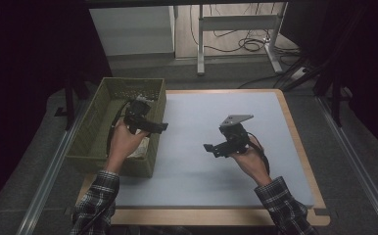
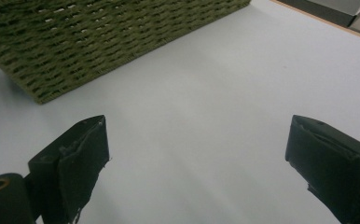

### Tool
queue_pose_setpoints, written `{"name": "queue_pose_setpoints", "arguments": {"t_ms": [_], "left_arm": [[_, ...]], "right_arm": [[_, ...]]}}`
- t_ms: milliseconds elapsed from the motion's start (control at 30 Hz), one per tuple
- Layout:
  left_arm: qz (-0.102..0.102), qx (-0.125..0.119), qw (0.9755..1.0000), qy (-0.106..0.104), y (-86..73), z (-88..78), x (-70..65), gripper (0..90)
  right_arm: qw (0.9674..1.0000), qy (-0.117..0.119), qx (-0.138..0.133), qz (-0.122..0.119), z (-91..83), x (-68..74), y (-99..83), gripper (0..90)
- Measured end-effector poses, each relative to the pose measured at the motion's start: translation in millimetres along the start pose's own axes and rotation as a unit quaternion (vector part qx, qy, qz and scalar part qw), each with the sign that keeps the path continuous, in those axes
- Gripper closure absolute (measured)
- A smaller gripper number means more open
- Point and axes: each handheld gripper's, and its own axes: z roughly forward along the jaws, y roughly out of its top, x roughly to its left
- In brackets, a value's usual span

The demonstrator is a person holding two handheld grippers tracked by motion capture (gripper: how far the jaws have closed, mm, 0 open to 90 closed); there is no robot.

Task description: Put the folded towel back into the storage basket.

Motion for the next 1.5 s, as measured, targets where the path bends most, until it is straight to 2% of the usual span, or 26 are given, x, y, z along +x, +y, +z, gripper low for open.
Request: {"name": "queue_pose_setpoints", "arguments": {"t_ms": [100, 133, 167, 200, 300, 333, 367, 400, 433, 467, 500, 533, 567, 700, 767, 900, 933, 1033, 1067, 1167, 1300, 1367, 1400, 1500], "left_arm": [[0.007, 0.004, 1.0000, -0.001, 3.8, 3.8, -12.1, 0.2], [0.014, 0.006, 0.9999, 0.001, 6.1, 6.3, -19.7, 0.1], [0.014, 0.006, 0.9999, 0.001, 6.1, 6.3, -19.7, 0.1], [0.020, 0.006, 0.9998, -0.001, 7.8, 8.2, -25.4, 0.1], [0.032, 0.003, 0.9995, -0.008, 10.9, 12.9, -38.5, 0.0], [0.041, 0.000, 0.9991, -0.011, 12.8, 16.4, -47.2, 0.0], [0.041, 0.000, 0.9991, -0.011, 12.8, 16.4, -47.2, 0.0], [0.046, -0.002, 0.9988, -0.018, 13.9, 20.6, -55.7, 0.0], [0.046, -0.002, 0.9988, -0.018, 13.9, 20.6, -55.7, 0.0], [0.052, -0.003, 0.9984, -0.022, 14.4, 25.6, -64.1, 0.0], [0.052, -0.003, 0.9984, -0.022, 14.4, 25.6, -64.1, 0.0], [0.057, -0.006, 0.9980, -0.028, 14.0, 31.1, -72.5, 0.0], [0.057, -0.006, 0.9980, -0.028, 14.0, 31.1, -72.5, 0.0], [0.067, -0.014, 0.9966, -0.044, 10.4, 45.8, -91.0, 0.0], [0.068, -0.017, 0.9964, -0.048, 8.8, 49.0, -94.5, 0.0], [0.071, -0.027, 0.9952, -0.062, -2.7, 65.7, -108.5, 0.0], [0.074, -0.028, 0.9948, -0.065, -7.7, 71.5, -112.8, 0.0], [0.075, -0.024, 0.9944, -0.069, -19.4, 85.6, -120.0, 0.0], [0.074, -0.018, 0.9945, -0.072, -27.9, 95.0, -123.7, 0.0], [0.074, -0.013, 0.9946, -0.072, -36.0, 103.5, -126.3, 0.0], [0.083, 0.005, 0.9949, -0.057, -50.9, 118.5, -128.1, 0.0], [0.082, 0.012, 0.9952, -0.053, -56.5, 124.5, -127.7, 0.0], [0.071, 0.002, 0.9956, -0.061, -62.2, 128.4, -124.5, 0.0], [0.074, -0.003, 0.9953, -0.062, -64.0, 128.5, -124.5, 0.0]], "right_arm": [[1.0000, -0.004, -0.002, 0.008, -9.1, -5.1, -8.8, 6.2], [0.9999, -0.006, -0.002, 0.009, -10.8, -6.0, -10.6, 6.2], [0.9999, -0.006, -0.002, 0.009, -10.8, -6.0, -10.6, 6.2], [0.9999, -0.007, -0.003, 0.011, -13.1, -7.3, -13.0, 6.2], [0.9998, -0.013, -0.005, 0.015, -19.3, -11.4, -21.4, 6.2], [0.9997, -0.016, -0.006, 0.018, -22.7, -14.0, -26.1, 6.1], [0.9997, -0.016, -0.006, 0.018, -22.7, -14.0, -26.1, 6.1], [0.9995, -0.019, -0.008, 0.023, -26.5, -17.0, -31.7, 5.8], [0.9995, -0.019, -0.008, 0.023, -26.5, -17.0, -31.7, 5.8], [0.9993, -0.021, -0.011, 0.029, -30.3, -19.8, -37.4, 5.6], [0.9993, -0.021, -0.011, 0.029, -30.3, -19.8, -37.4, 5.6], [0.9991, -0.025, -0.011, 0.032, -34.0, -22.7, -43.3, 5.4], [0.9991, -0.025, -0.011, 0.032, -34.0, -22.7, -43.3, 5.4], [0.9986, -0.031, -0.011, 0.042, -41.8, -29.1, -59.2, 5.2], [0.9983, -0.035, -0.010, 0.046, -43.9, -31.7, -66.2, 5.2], [0.9980, -0.037, -0.004, 0.052, -45.2, -35.6, -77.7, 5.2], [0.9975, -0.041, 0.002, 0.057, -45.0, -38.4, -86.2, 5.2], [0.9972, -0.044, 0.010, 0.059, -43.4, -42.0, -96.4, 5.2], [0.9969, -0.046, 0.015, 0.061, -42.8, -42.8, -99.7, 5.2], [0.9967, -0.051, 0.024, 0.059, -40.8, -44.5, -106.2, 5.2], [0.9956, -0.063, 0.043, 0.054, -35.6, -47.0, -117.7, 5.2], [0.9946, -0.071, 0.057, 0.050, -30.7, -47.8, -124.2, 5.0], [0.9945, -0.078, 0.057, 0.042, -29.9, -45.7, -124.8, 4.6], [0.9938, -0.085, 0.063, 0.034, -28.6, -43.8, -124.6, 4.4]]}}
